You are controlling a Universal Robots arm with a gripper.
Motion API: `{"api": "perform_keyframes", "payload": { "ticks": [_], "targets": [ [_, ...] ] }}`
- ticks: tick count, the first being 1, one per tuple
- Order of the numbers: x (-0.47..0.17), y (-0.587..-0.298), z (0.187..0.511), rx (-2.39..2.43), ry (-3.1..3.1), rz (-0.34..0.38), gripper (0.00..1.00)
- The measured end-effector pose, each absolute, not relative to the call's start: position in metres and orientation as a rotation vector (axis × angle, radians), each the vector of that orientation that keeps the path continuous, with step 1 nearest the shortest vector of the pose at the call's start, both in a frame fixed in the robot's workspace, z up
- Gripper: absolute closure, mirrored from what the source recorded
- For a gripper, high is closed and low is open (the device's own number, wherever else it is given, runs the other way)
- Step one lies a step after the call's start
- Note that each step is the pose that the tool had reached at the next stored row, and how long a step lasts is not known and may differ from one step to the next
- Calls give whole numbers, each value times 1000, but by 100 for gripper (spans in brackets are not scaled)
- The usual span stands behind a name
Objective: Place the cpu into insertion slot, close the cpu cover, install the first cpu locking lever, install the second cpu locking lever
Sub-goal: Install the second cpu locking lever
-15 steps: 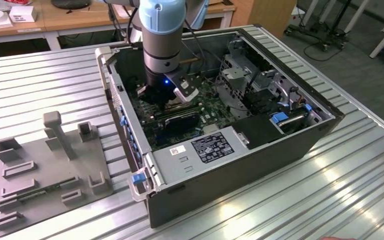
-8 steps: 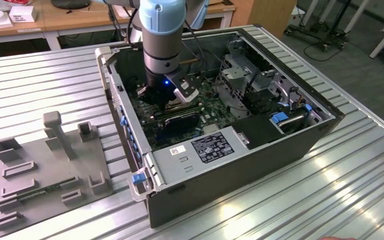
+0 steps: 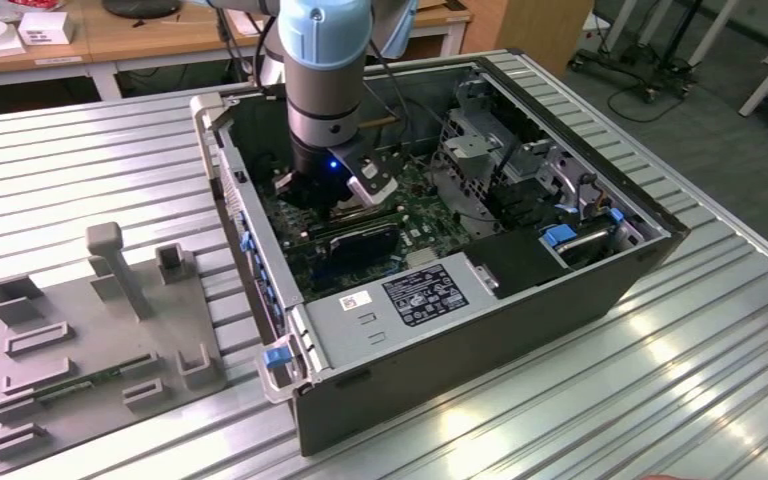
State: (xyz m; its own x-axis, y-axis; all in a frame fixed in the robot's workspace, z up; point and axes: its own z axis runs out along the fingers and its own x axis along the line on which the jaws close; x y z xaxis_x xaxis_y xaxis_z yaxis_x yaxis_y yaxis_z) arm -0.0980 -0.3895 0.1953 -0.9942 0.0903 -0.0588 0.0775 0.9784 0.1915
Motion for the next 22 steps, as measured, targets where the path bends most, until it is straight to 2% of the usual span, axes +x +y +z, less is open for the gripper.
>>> {"api": "perform_keyframes", "payload": {
  "ticks": [12,20,22],
  "targets": [
    [-98,-388,211,130,3058,289,90],
    [-98,-387,213,127,3063,204,90],
    [-98,-387,213,126,3063,202,90]
  ]
}}
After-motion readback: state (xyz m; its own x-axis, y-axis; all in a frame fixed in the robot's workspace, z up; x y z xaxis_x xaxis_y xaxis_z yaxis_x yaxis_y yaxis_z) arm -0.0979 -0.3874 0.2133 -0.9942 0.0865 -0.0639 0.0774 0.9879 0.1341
